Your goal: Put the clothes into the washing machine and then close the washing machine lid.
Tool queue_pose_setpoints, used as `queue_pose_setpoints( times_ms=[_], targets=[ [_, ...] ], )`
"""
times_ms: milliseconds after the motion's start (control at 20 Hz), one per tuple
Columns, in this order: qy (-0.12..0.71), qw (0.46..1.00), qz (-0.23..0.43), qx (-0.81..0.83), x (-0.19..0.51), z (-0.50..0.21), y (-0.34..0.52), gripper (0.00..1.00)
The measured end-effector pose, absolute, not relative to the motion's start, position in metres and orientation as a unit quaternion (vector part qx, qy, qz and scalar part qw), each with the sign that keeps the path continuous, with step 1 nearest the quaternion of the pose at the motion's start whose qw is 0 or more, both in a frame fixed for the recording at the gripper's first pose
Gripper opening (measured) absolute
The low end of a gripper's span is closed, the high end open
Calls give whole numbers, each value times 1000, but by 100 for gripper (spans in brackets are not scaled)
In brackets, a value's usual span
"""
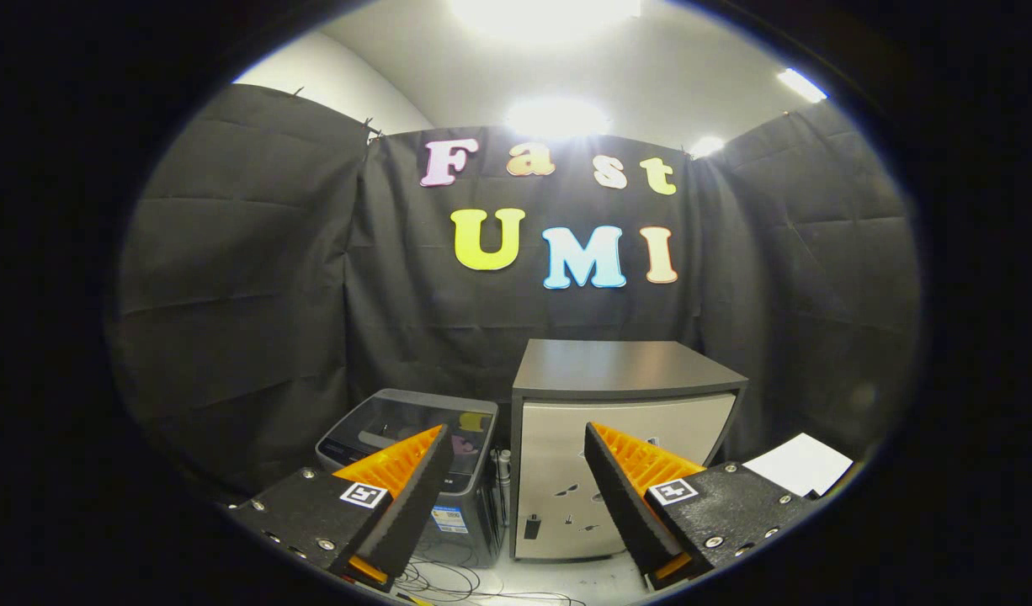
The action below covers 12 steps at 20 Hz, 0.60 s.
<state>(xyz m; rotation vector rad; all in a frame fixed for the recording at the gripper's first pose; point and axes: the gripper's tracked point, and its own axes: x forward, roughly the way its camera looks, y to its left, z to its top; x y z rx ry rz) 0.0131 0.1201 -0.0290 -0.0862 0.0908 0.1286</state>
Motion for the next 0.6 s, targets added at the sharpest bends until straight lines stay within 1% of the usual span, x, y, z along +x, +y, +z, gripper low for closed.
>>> queue_pose_setpoints(
  times_ms=[200, 600],
  targets=[
    [43, 995, 75, -45, -3, -27, 123, 97],
    [43, 996, 73, -40, -5, -25, 120, 97]
  ],
)
